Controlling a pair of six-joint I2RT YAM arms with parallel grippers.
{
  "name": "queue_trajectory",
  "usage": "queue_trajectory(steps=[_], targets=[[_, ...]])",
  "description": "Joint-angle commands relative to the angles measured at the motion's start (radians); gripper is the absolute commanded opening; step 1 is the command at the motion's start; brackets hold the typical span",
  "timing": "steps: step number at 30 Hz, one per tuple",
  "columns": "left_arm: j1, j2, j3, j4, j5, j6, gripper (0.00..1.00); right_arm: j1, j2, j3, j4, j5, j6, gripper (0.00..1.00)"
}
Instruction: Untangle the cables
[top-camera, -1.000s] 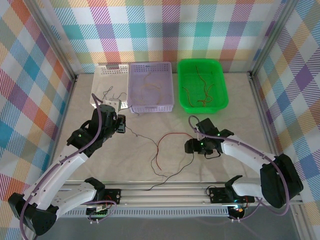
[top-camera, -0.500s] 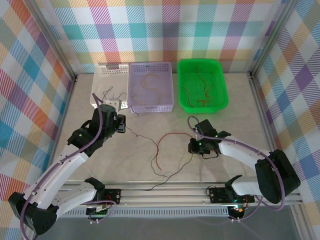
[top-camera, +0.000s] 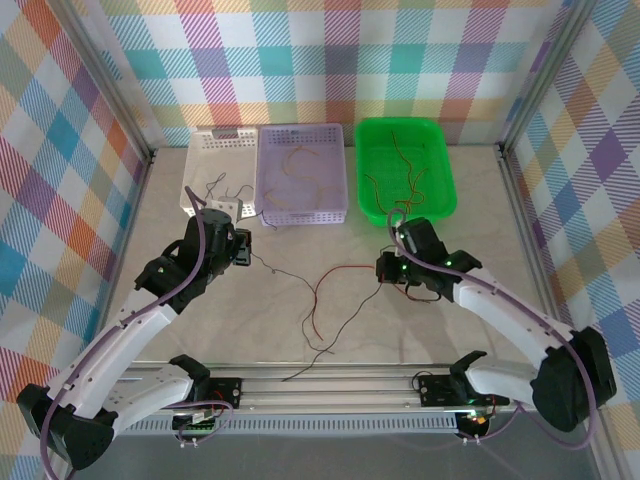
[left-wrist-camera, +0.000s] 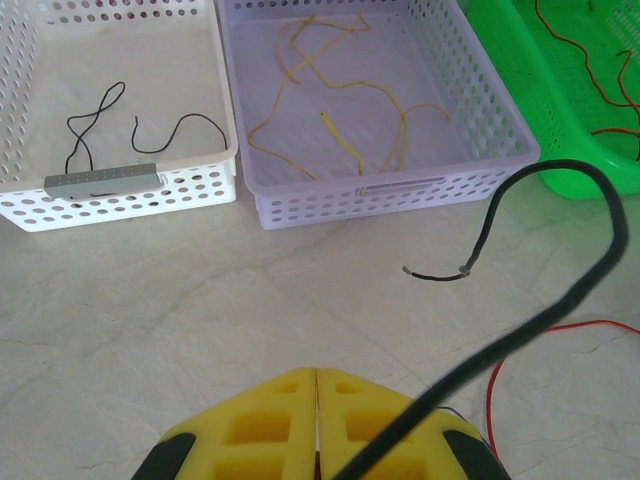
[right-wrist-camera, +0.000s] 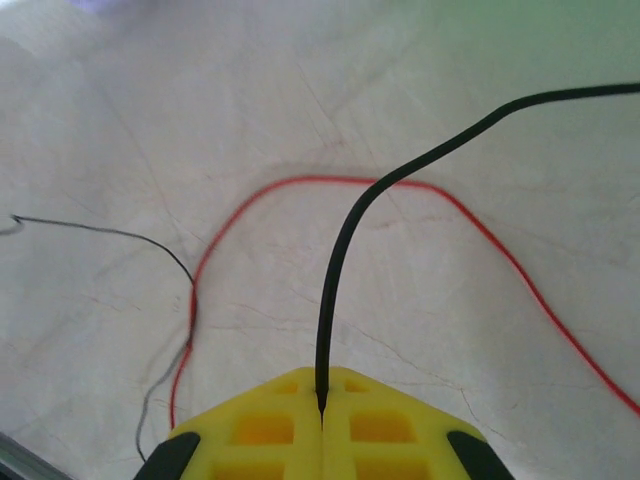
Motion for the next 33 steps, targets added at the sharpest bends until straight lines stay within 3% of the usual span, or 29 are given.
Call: queue_trajectory(steps=[1, 12, 20, 24, 33], targets=[[0.003, -0.003, -0.011, -0.002, -0.015, 0.017, 0.00, 0.003, -0.095, 0.092, -0.067, 0.080, -0.037, 0.00], [0.003, -0.004, -0.008, -0.001, -0.015, 0.018, 0.00, -0.007, -0.170, 0.359, -0.209, 0.175, -0.126, 0.00], [0.003, -0.050, -0.016, 0.027, -0.027, 0.023, 0.00, -0.009, -0.166, 0.205, -0.071, 0.280, -0.172, 0.00], [0.003, -0.077, 0.023, 0.017, -0.022, 0.011, 0.00, -0.011, -0.123, 0.133, -0.004, 0.264, -0.178, 0.00], [0.003, -0.073, 0.258, -0.074, -0.016, -0.003, 0.00, -0.026, -0.009, 0.032, 0.073, 0.254, -0.156, 0.00]])
